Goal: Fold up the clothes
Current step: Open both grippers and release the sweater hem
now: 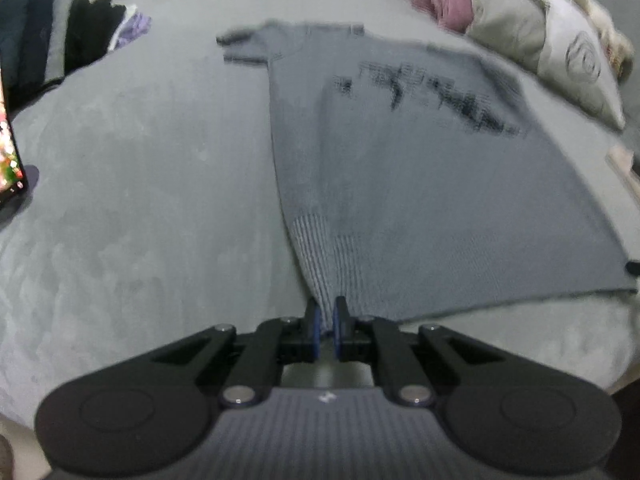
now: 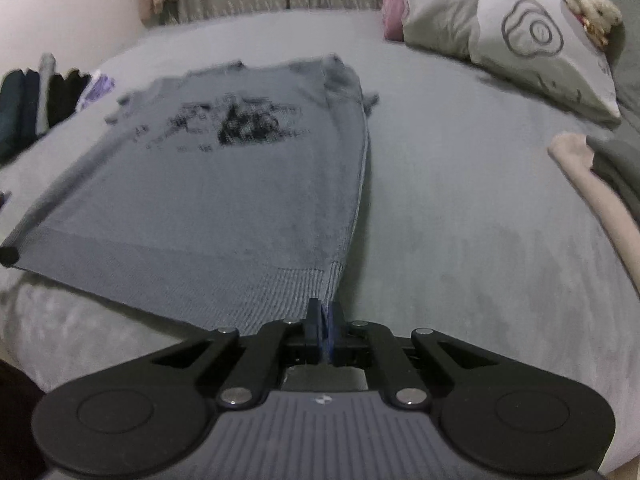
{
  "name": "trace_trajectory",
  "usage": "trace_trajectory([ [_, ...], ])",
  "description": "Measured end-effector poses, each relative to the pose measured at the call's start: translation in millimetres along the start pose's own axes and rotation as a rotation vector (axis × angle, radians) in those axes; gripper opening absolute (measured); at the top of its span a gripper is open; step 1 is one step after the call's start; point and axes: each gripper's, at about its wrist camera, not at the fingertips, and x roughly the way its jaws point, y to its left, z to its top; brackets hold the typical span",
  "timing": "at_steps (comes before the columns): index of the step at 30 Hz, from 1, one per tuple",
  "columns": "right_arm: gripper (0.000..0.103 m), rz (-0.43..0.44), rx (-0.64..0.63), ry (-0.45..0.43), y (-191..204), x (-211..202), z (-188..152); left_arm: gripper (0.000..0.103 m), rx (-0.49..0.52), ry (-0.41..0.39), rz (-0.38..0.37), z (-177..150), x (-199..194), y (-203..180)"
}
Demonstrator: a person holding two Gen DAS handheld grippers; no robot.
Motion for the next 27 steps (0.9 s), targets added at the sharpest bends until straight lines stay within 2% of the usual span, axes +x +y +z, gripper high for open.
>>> trace_trajectory([
  [4,0.005,-0.012,0.005,0.06,-1,29,-2,0.008,0.002,0.024,-0.001,1,6,3],
  [6,0.012,-0.013,0.0,0.068,-1,31,3,0.019,-0.011,0.033,-0.012,5,3,7],
  [7,0.026,-0.019,0.002,0.064,-3,30,5,0.045,-0.021,0.031,-0.012,8,1,9],
  [8,0.041,-0.025,0.004,0.06,-4,30,8,0.077,-0.037,0.015,0.001,10,-3,11],
  [9,0.046,-0.031,0.007,0.056,-6,29,10,0.087,-0.053,-0.001,0.014,13,-7,13],
  [10,0.05,-0.028,0.02,0.032,-12,27,17,0.089,-0.068,-0.02,0.023,16,-10,15],
  [14,0.055,-0.013,0.082,-0.003,-28,28,38,0.09,-0.129,-0.112,0.021,36,-22,17],
  [19,0.056,0.002,0.211,-0.062,-49,44,78,0.091,-0.174,-0.167,-0.078,65,0,-2],
  [25,0.055,0.084,0.451,-0.138,-85,80,114,0.091,-0.083,-0.208,-0.147,104,50,-62],
  [27,0.054,0.106,0.501,-0.154,-94,95,122,0.091,-0.084,-0.227,-0.168,113,66,-74],
])
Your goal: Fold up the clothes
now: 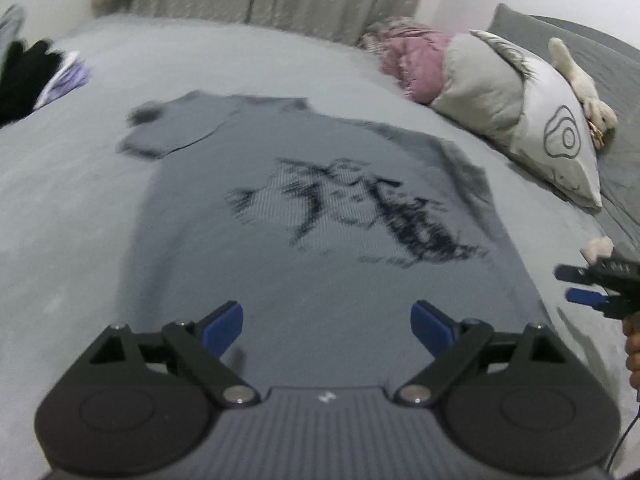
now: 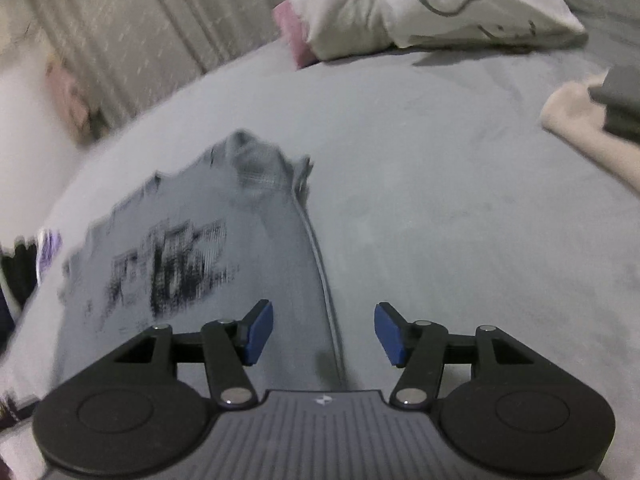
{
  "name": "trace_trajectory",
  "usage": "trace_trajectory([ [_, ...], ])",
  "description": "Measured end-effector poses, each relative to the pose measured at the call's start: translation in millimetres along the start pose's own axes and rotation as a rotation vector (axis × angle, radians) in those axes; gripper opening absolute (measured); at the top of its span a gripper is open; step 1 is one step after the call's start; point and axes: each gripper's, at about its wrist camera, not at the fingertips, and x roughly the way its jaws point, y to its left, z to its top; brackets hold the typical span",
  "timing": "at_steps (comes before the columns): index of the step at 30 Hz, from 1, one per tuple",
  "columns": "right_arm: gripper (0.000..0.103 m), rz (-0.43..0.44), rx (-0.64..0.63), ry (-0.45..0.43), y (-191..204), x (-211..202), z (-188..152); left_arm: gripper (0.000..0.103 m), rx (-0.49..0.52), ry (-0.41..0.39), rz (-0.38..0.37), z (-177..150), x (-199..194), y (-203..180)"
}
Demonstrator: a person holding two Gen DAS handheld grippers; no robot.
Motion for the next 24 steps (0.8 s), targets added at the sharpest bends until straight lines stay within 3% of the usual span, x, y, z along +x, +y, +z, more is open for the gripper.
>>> trace_trajectory([
  [3,0.046,0.027,0.071,-0.017,-10,27,15,0.092,-0.047,-0.051,-0.054,5,33,-10],
  [5,0.04,0.034,0.104,-0.029,-16,48,27,0.092,-0.05,-0.071,-0.05,2,51,-11],
  [9,0.038,0.049,0.146,-0.058,-23,84,49,0.093,-0.001,-0.109,-0.019,-3,82,-13],
  [11,0.038,0.069,0.158,-0.07,-24,95,56,0.099,0.034,-0.117,-0.018,-5,87,-18],
  [16,0.038,0.1,0.129,-0.11,-10,137,79,0.103,0.09,-0.117,0.003,-10,92,-25],
  [18,0.025,0.096,0.099,-0.122,-5,145,81,0.103,0.107,-0.115,0.017,-11,93,-28],
  [19,0.011,0.079,0.046,-0.125,3,155,82,0.103,0.111,-0.114,0.021,-11,93,-28],
  [20,0.006,0.075,0.016,-0.124,7,159,82,0.103,0.111,-0.114,0.019,-11,92,-27],
  [23,0.005,0.056,-0.014,-0.171,12,152,81,0.103,0.11,-0.113,0.016,-11,92,-26],
  [24,0.005,0.026,-0.044,-0.226,15,140,80,0.103,0.111,-0.113,0.017,-11,93,-26],
])
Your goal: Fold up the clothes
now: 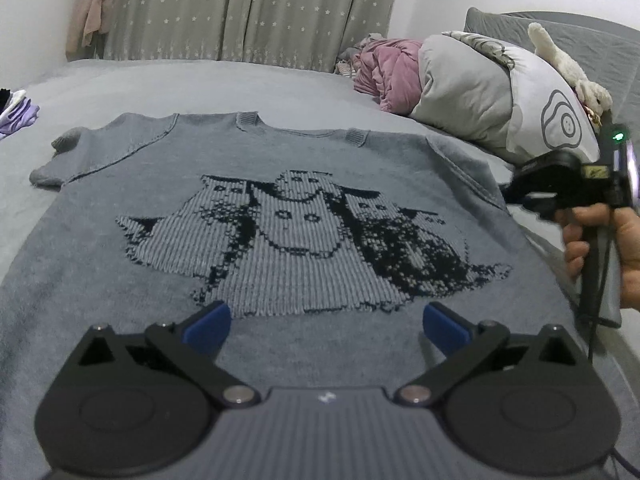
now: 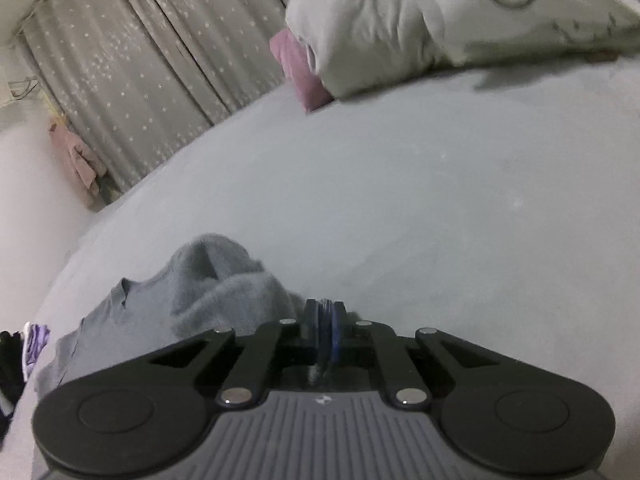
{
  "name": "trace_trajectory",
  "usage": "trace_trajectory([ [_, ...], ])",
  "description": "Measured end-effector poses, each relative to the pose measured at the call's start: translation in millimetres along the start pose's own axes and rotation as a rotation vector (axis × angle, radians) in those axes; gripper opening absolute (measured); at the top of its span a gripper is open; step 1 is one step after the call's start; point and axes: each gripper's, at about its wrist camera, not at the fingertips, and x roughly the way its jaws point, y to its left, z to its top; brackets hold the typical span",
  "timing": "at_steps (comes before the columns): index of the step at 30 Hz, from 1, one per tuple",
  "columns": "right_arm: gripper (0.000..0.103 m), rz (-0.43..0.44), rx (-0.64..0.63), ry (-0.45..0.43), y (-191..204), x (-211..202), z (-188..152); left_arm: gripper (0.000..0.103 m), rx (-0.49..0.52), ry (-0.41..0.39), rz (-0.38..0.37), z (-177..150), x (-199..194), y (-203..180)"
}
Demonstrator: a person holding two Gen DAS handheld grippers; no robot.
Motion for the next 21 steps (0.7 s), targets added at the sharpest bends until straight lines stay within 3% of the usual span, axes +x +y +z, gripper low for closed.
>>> trace_trajectory([
  [4,0.005,-0.084,-0.117,-0.137,8,-44,8,0.103,0.0,0.001,-0.003,1,0,2],
  [10,0.005,-0.187,-0.129,-0.164,4,-82,0,0.103,-0.004,0.007,-0.004,2,-6,5],
  [14,0.005,-0.192,-0.113,-0.17,11,-89,-12,0.102,-0.077,0.021,-0.001,9,-12,12],
  [16,0.005,-0.052,-0.236,-0.248,41,-107,-25,0.102,-0.144,0.022,0.013,15,-17,20],
  [18,0.005,0.087,-0.324,-0.252,68,-118,-37,0.102,-0.197,0.004,0.042,20,-22,30],
  [20,0.005,0.223,-0.411,-0.2,94,-124,-53,0.102,-0.238,-0.017,0.079,25,-25,40],
  [21,0.005,0.228,-0.415,-0.197,94,-125,-53,0.102,-0.256,-0.027,0.111,27,-26,47],
])
